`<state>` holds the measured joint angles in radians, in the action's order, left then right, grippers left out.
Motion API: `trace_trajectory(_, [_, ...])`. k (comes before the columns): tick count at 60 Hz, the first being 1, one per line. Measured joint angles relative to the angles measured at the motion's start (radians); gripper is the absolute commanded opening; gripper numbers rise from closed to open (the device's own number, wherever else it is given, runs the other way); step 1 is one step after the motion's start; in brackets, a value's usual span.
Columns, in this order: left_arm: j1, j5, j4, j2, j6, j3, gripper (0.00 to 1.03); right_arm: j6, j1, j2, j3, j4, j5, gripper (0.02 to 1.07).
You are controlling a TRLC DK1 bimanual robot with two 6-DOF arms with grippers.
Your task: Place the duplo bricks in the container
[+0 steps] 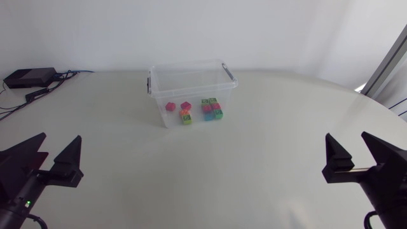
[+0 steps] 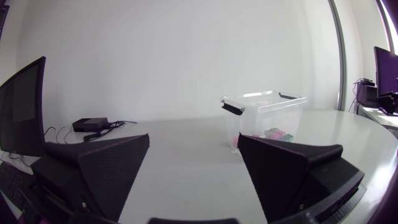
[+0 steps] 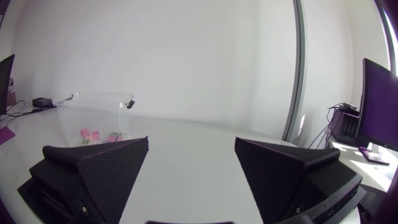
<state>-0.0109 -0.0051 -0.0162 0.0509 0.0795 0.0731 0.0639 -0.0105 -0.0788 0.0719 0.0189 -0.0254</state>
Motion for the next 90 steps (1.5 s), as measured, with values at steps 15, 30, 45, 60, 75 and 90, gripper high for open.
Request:
trace_trajectory(15, [0.003,0.0,0.001,-0.044,-0.054,-0.053,0.99,-0.038,0.003,0.072,-0.053,-0.016,0.022,1.02])
trace_trajectory(30, [0.003,0.0,0.001,-0.045,-0.054,-0.053,0.99,-0.038,0.006,0.073,-0.053,-0.015,0.022,1.02])
trace_trajectory(45, [0.003,0.0,0.001,-0.045,-0.054,-0.053,0.99,-0.039,0.006,0.073,-0.053,-0.015,0.022,1.02])
trace_trajectory(60, [0.003,0.0,0.001,-0.045,-0.054,-0.053,0.99,-0.039,0.006,0.073,-0.053,-0.015,0.022,1.02])
trace_trajectory(75, [0.003,0.0,0.001,-0.045,-0.054,-0.053,0.99,-0.039,0.006,0.073,-0.053,-0.015,0.022,1.02])
trace_trajectory(90, [0.003,0.0,0.001,-0.045,-0.054,-0.053,0.99,-0.039,0.006,0.073,-0.053,-0.015,0.022,1.02])
